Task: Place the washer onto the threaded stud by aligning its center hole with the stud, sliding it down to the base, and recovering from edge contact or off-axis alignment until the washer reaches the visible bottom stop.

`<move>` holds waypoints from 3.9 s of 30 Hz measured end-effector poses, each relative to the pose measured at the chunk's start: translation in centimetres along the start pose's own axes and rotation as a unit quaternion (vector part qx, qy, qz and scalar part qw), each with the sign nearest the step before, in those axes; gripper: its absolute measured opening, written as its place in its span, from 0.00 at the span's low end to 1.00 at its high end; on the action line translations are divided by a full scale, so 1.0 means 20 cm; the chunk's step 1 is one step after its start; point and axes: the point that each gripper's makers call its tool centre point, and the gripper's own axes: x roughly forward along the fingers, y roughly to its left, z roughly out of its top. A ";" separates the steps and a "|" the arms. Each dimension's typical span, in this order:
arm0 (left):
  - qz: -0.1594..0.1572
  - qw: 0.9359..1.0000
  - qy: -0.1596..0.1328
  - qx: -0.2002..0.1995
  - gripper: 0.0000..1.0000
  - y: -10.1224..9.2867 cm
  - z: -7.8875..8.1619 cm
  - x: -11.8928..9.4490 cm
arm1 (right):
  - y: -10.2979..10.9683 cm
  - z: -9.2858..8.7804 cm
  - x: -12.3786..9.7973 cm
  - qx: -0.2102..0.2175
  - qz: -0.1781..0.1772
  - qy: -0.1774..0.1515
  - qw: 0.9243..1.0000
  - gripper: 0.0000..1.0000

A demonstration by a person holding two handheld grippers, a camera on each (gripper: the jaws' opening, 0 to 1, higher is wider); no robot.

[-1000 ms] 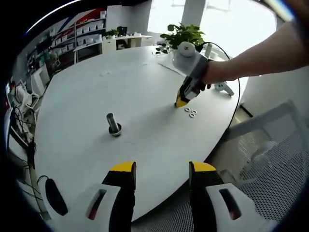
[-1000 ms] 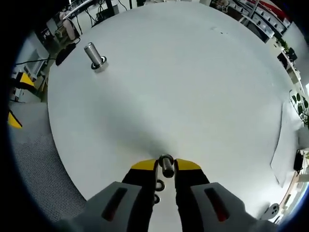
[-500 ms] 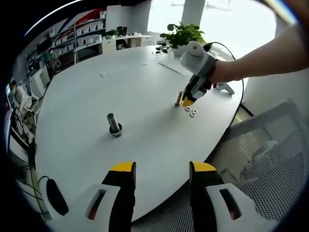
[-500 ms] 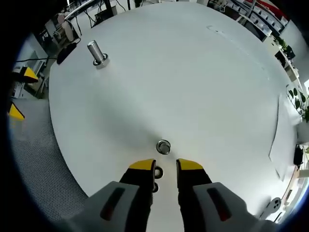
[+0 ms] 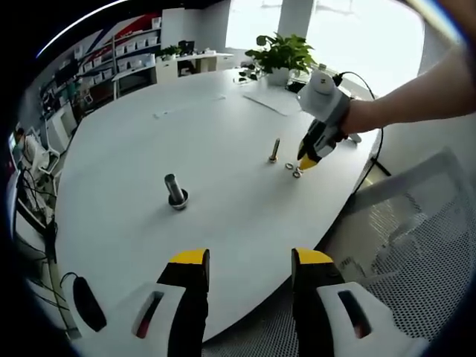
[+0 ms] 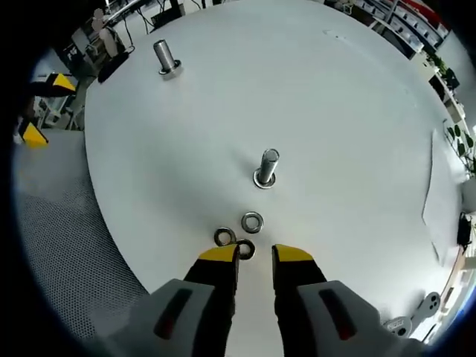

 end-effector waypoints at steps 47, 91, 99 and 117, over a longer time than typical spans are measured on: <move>0.012 1.000 -0.005 -0.005 0.42 0.03 0.01 0.00 | 0.00 -0.01 0.04 -0.012 -0.008 0.043 0.999 0.14; 0.024 1.000 -0.007 0.005 0.43 0.06 0.02 -0.01 | -0.08 0.23 -0.21 0.041 -0.032 -0.085 0.995 0.13; 0.024 1.000 -0.009 0.004 0.43 0.06 0.02 -0.02 | -0.07 0.29 -0.23 0.031 -0.033 -0.099 0.994 0.13; 0.023 1.000 -0.005 0.005 0.42 0.05 0.01 -0.01 | -0.06 0.39 -0.23 -0.016 -0.035 -0.090 0.995 0.13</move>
